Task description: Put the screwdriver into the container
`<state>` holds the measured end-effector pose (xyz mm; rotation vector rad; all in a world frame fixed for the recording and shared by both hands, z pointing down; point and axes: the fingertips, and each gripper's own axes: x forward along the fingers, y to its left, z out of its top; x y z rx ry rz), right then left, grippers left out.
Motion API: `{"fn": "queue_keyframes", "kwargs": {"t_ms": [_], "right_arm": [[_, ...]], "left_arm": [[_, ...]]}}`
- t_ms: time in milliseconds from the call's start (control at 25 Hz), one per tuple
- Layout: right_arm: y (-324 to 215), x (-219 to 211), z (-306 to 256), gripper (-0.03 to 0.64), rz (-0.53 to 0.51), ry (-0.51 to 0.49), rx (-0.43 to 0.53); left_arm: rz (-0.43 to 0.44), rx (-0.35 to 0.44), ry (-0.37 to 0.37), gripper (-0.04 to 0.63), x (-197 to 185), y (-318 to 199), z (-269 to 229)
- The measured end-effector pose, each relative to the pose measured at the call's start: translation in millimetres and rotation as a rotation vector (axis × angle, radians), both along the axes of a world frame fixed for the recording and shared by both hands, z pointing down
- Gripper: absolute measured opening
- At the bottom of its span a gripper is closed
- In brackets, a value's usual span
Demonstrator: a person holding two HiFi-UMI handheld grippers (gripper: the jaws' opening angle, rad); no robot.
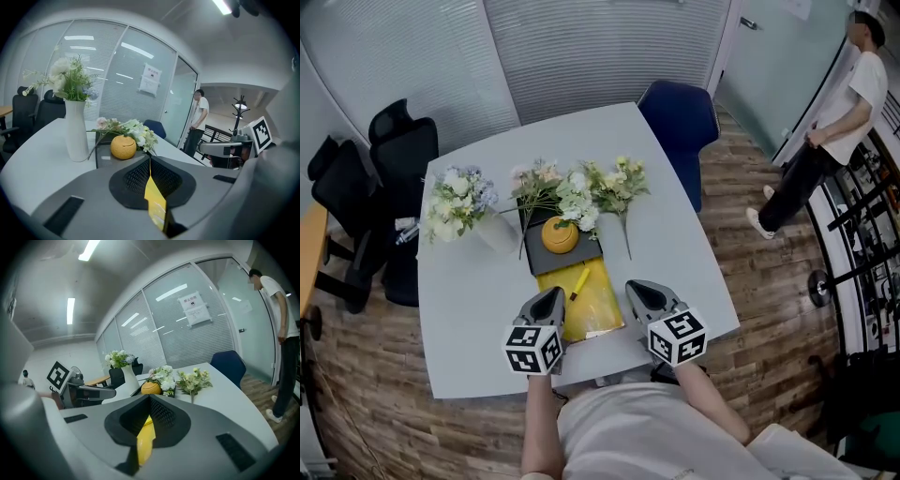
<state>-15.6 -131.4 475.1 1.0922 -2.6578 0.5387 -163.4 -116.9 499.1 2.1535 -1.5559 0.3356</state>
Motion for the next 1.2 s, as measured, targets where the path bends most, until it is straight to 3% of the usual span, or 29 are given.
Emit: {"fn": "queue_keyframes", "kwargs": {"t_ms": [1200], "right_arm": [[2.9,-3.8,5.3,0.015,-0.029,0.03,-0.001]], "left_arm": [[-0.02,0.0,0.021,0.011,-6.5,-0.1,2.1]]}}
